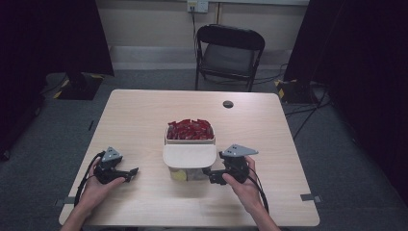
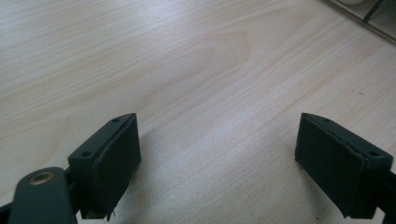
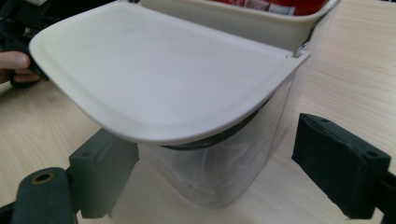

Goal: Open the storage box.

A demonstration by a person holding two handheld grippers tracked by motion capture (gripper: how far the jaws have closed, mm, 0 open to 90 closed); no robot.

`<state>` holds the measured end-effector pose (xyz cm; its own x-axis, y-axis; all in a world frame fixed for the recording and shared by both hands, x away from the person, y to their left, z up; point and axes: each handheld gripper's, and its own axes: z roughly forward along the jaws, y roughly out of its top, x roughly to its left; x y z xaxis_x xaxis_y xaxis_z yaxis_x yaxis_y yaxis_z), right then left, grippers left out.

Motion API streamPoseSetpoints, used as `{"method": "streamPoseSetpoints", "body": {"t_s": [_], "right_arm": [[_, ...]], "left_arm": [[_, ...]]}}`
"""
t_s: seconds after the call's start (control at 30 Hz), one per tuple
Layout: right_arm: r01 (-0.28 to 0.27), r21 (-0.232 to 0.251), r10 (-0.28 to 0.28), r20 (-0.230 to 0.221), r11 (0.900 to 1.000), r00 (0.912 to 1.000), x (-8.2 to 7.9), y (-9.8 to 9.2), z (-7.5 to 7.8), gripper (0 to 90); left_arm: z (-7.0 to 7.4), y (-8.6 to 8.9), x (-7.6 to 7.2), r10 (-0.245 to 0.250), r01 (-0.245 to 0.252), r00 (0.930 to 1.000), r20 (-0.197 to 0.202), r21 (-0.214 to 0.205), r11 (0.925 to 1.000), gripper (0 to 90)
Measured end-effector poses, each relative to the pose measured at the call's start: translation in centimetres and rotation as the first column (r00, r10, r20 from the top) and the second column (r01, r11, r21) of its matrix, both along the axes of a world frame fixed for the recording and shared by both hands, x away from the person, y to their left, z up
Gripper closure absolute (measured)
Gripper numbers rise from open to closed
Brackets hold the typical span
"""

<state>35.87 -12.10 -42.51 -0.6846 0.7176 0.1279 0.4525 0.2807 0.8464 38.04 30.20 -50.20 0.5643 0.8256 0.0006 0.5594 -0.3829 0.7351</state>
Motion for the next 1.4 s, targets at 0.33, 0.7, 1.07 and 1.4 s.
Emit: {"method": "streamPoseSetpoints", "body": {"t_s": [0.33, 0.7, 1.07, 1.4], "right_arm": [[-0.006, 0.014, 0.006, 0.007, 0.9999, 1.0, 0.6, 0.0, 0.5, 12.7], [0.001, 0.052, -0.002, 0.018, 0.9986, 0.9998, 1.7, 0.1, 1.1, 13.5], [0.011, 0.068, -0.012, 0.025, 0.9976, 0.9996, 2.7, 0.3, 2.0, 13.5], [0.006, 0.084, -0.008, 0.021, 0.9965, 0.9997, 3.4, 0.5, 2.2, 13.5]], "left_arm": [[0.0, 0.0, 0.0, 0.001, -0.001, 1.0, 0.0, -0.001, 1.0, 13.7], [0.0, 0.0, 0.0, -0.003, 0.003, 1.0, 0.0, -0.001, 1.0, 13.8], [0.0, 0.1, 0.0, -0.003, 0.003, 1.0, 0.001, -0.002, 1.0, 13.8], [0.0, 0.0, 0.0, -0.002, 0.002, 1.0, 0.002, -0.006, 1.0, 13.9]]}}
